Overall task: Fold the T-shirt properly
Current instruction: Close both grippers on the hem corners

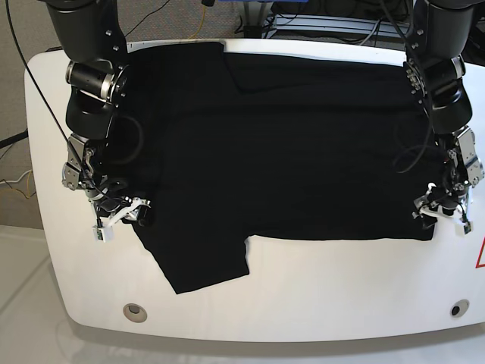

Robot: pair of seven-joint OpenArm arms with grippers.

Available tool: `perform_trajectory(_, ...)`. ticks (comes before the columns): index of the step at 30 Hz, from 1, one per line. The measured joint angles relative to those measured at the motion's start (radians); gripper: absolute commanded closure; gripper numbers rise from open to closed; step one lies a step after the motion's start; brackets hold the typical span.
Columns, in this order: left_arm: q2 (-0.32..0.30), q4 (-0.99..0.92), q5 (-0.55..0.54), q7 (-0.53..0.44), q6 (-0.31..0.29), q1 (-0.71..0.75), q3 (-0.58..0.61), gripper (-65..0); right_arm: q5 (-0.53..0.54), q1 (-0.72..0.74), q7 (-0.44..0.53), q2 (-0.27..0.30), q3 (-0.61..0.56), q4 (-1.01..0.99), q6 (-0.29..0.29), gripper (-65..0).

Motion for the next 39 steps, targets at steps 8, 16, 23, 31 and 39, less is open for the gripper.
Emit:
perform_trajectory(8,0.000,0.001,0.010,0.000,-0.001,0.001,-0.060,-40.4,0.000,0.000,0.003,-0.002,0.000,0.001,0.000,-31.1)
perform_trajectory(16,-0.005,-0.011,0.010,-0.008,-0.002,-0.002,-0.050,-40.6,0.000,-0.001,0.008,-0.012,0.004,0.004,-0.005,-31.4)
perform_trajectory(23,-0.005,-0.029,0.010,-0.008,-0.002,-0.002,-0.040,-40.8,0.000,-0.001,0.014,-0.019,0.004,0.006,-0.007,-31.2)
perform_trajectory(31,-0.005,-0.074,0.007,-0.015,0.000,-0.002,-0.051,-40.7,0.000,-0.006,0.011,-0.013,-0.002,0.008,-0.003,-31.2)
perform_trajectory(39,-0.007,-0.090,-0.002,-0.018,0.001,-0.009,-0.023,-40.6,0.000,-0.006,0.010,-0.014,0.000,0.010,0.003,-31.7)
